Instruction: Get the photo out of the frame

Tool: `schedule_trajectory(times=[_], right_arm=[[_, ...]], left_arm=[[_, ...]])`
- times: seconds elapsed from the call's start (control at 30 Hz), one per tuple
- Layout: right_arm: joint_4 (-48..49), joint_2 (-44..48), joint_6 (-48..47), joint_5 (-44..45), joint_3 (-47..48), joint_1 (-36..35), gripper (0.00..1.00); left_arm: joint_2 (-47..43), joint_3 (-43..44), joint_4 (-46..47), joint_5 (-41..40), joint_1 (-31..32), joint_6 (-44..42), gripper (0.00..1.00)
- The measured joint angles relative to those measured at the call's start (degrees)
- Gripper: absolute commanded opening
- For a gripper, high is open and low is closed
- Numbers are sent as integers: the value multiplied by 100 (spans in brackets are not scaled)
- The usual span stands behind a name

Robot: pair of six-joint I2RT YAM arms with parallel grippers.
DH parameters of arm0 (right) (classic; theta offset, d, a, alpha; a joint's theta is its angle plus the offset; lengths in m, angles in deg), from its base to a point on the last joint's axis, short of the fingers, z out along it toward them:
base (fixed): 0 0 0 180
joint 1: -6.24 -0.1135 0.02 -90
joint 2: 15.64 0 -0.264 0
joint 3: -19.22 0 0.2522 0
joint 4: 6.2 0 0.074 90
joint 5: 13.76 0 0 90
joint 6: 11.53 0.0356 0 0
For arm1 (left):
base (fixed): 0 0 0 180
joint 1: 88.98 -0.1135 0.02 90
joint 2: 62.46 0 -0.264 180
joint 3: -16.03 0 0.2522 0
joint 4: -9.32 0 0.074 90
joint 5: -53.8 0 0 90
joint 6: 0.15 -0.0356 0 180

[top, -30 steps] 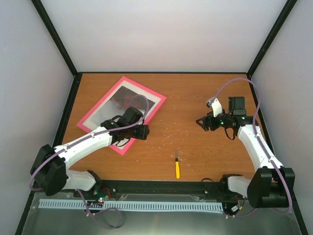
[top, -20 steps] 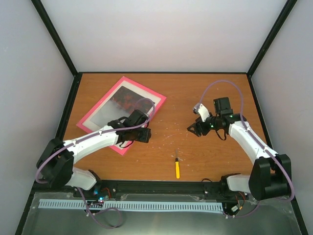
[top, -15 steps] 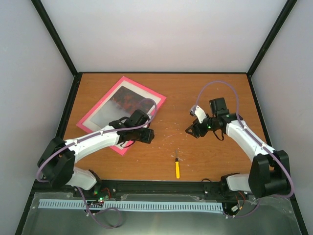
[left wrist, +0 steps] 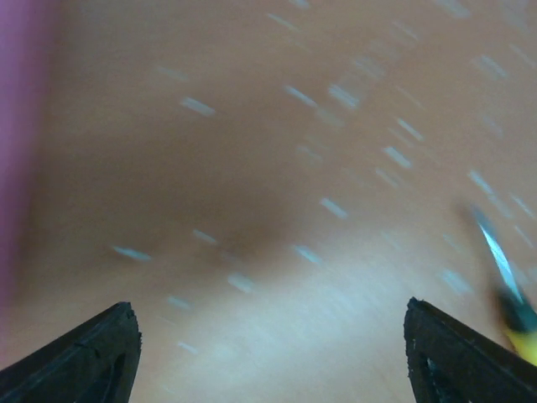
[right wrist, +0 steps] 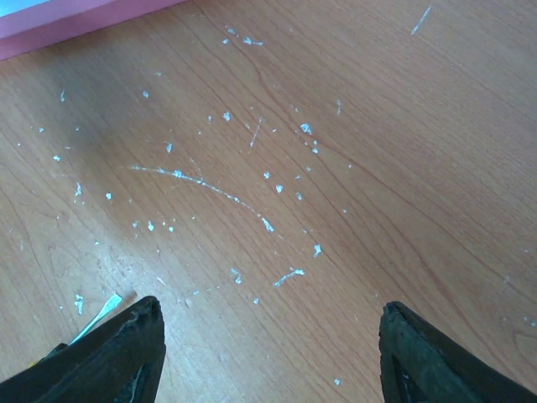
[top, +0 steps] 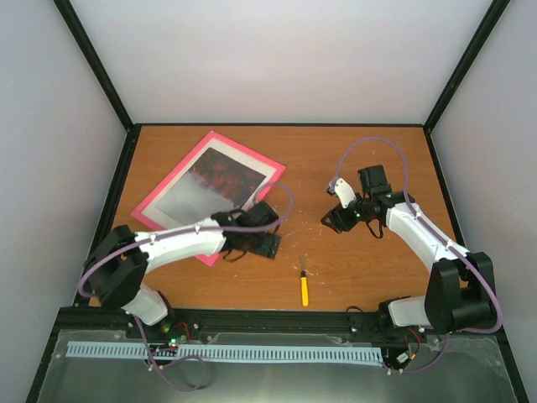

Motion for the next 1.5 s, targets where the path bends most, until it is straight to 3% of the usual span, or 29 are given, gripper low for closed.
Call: schedule_trajectory(times=[0.1, 0.2, 0.3, 0.4, 0.5, 0.6, 0.97, 1.0, 1.17, 1.33, 1.5], right_arm=[[4, 0, 44, 22, 13, 0, 68], [2, 9, 81, 31, 13, 0, 68], [0, 57, 92, 28, 13, 0, 68], [0, 160, 105, 24, 13, 0, 68], [0, 264, 111, 24, 13, 0, 68], [2, 302, 109, 26, 13, 0, 68], [0, 302, 109, 2, 13, 0, 68], [0, 302, 109, 0, 13, 0, 68], [0, 302, 103, -72, 13, 0, 68], [-42, 376, -238, -114, 13, 0, 65], [-57, 704, -1250, -129, -20, 0, 65]], left_arm=[[452, 575, -396, -529, -802, 275, 83], [966, 1132, -417, -809, -1569, 144, 73], [1486, 1650, -442, -879, -1840, -142, 66], [1930, 2000, -476, -807, -1895, -511, 61], [2177, 2094, -564, -739, -1952, -763, 69], [2299, 2135, -728, -715, -2079, -896, 68], [2240, 1751, -737, -348, -2170, -1381, 45], [2210, 1700, -704, -334, -2168, -1436, 41], [2186, 1652, -566, -245, -2087, -1803, 2], [2188, 1661, -435, -387, -1836, -1893, 1], [2184, 1661, -428, -374, -1499, -1980, 1]])
